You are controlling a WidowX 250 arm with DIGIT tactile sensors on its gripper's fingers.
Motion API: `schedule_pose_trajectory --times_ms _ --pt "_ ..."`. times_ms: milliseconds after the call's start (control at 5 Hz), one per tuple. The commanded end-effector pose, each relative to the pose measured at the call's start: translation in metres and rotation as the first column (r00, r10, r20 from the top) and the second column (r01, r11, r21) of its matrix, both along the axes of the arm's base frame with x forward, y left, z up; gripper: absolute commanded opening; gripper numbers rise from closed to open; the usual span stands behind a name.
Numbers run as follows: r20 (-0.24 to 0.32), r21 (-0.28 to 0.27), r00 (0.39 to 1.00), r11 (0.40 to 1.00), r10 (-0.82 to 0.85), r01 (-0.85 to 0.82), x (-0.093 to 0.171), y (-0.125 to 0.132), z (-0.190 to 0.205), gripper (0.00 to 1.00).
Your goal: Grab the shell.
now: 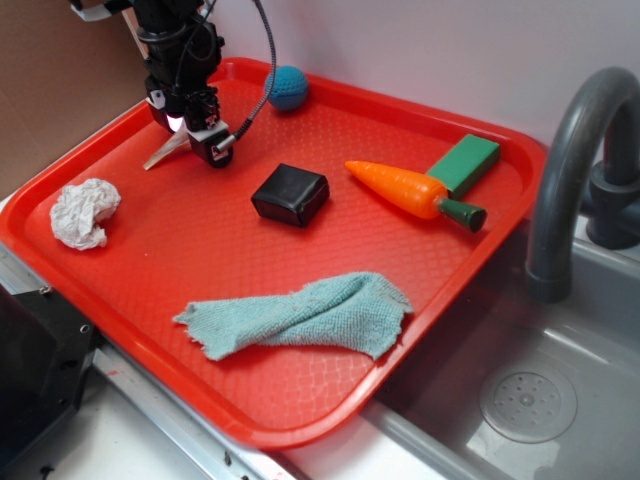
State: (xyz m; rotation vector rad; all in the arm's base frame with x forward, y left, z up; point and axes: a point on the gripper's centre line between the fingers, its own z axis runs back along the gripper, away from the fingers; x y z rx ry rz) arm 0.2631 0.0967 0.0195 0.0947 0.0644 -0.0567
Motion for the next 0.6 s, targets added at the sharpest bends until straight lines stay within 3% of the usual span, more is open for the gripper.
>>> schedule_pose_trajectory --times_ms 0,200,400 --pt "0.000 0.014 1.000 1.000 0.025 -0.025 0.000 0.001 0.000 0.00" --pt "0.018 0.034 0.999 0.999 0.038 -0.039 -0.002 0.000 0.016 0.00" --pt "0.058 0.033 0.986 0.986 0.159 -0.161 -0.005 -0.014 0.066 0.00"
